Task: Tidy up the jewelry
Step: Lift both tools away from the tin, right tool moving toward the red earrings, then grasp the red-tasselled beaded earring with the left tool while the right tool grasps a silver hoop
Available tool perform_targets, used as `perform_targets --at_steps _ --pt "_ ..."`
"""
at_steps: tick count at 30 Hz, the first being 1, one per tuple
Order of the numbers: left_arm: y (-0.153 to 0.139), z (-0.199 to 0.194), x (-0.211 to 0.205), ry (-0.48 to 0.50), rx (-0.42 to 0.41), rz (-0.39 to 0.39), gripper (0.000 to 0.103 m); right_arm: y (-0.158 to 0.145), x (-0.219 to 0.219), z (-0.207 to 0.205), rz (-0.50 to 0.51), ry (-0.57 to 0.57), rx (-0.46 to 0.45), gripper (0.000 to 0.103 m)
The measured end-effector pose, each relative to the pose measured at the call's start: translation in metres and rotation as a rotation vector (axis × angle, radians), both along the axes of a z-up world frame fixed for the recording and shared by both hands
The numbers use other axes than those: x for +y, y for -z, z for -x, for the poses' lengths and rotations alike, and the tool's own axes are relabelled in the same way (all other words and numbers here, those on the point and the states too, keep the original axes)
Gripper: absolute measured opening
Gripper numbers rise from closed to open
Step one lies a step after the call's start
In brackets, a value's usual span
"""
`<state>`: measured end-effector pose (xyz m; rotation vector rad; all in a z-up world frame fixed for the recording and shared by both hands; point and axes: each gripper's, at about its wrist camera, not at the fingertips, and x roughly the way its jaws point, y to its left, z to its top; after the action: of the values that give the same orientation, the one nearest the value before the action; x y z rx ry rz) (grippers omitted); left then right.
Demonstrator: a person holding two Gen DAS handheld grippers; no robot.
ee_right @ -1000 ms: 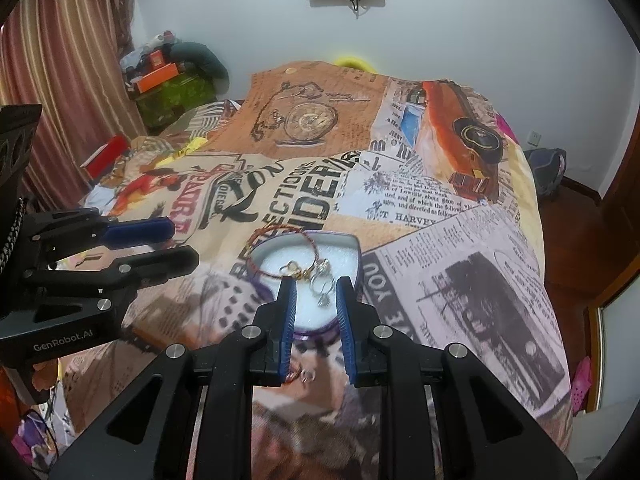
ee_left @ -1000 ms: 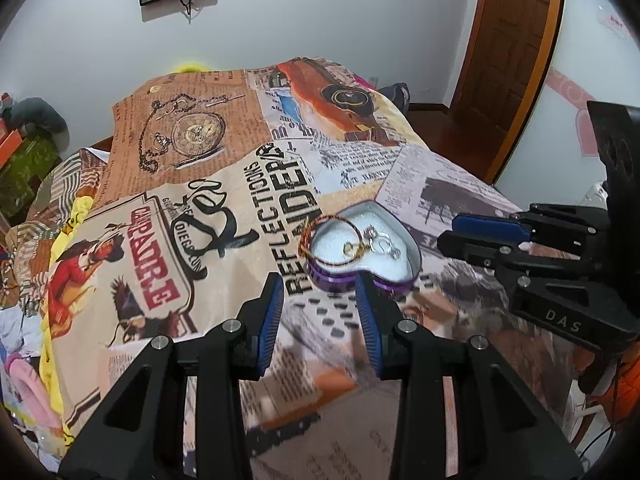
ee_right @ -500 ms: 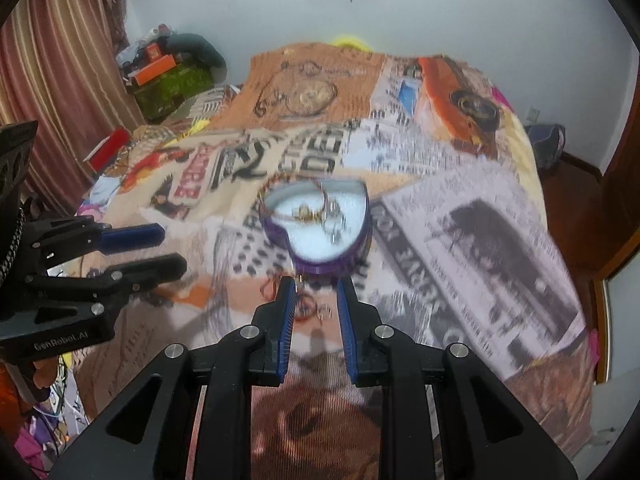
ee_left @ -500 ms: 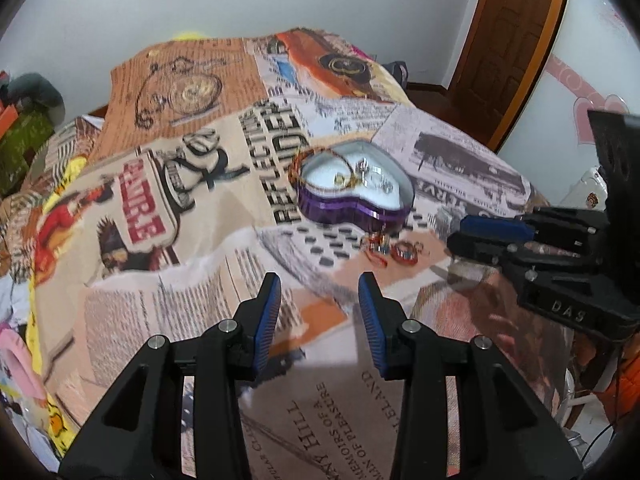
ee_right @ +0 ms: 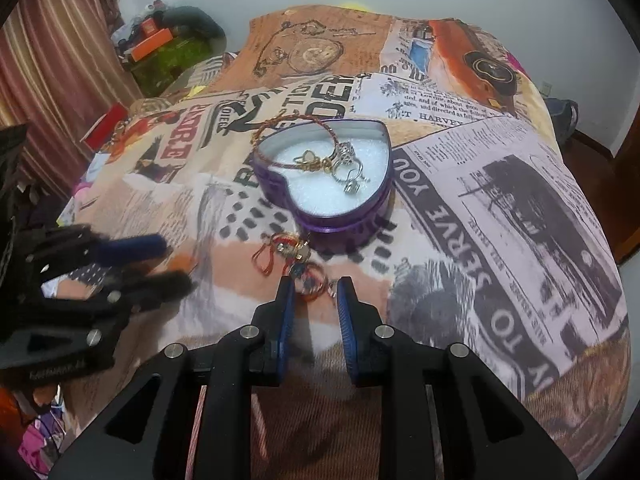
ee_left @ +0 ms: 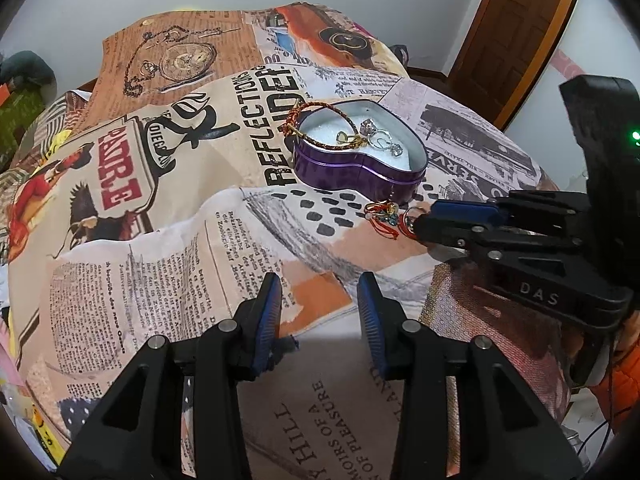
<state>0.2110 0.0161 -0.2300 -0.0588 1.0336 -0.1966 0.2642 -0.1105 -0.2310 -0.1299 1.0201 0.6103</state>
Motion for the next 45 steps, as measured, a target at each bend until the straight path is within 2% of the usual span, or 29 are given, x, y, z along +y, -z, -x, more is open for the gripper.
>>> perform_targets --at_steps 7,10,17,21,31,39,40,43,45 --pt "0.002 -0.002 0.0 0.001 -0.009 0.008 0.039 0.001 0.006 0.004 -0.009 -0.043 0.007 0.019" --pt "0.003 -0.003 0.0 0.001 -0.012 0.005 0.039 0.002 0.012 0.006 0.016 -0.058 -0.021 0.019" --pt "0.002 -0.003 -0.002 0.006 -0.014 -0.004 0.039 0.006 0.009 -0.004 -0.018 -0.039 -0.014 0.019" --pt "0.001 -0.005 -0.004 0.007 -0.011 0.01 0.039 0.004 0.008 0.001 -0.019 -0.042 -0.042 0.018" --pt "-0.005 -0.022 -0.022 0.034 -0.024 0.023 0.039 -0.008 -0.023 0.004 -0.069 0.016 -0.061 0.018" --pt "0.005 -0.038 -0.039 0.054 -0.004 0.016 0.039 -0.009 -0.048 0.0 -0.09 0.064 -0.052 0.017" --pt "0.006 -0.037 -0.042 0.058 -0.009 0.003 0.038 -0.009 -0.049 0.0 -0.092 0.066 -0.051 0.017" --pt "0.01 -0.037 -0.046 0.069 -0.014 -0.045 0.026 -0.008 -0.051 -0.001 -0.1 0.069 -0.048 0.017" --pt "0.011 -0.038 -0.043 0.064 -0.014 -0.04 0.011 -0.009 -0.051 -0.002 -0.1 0.066 -0.05 0.017"
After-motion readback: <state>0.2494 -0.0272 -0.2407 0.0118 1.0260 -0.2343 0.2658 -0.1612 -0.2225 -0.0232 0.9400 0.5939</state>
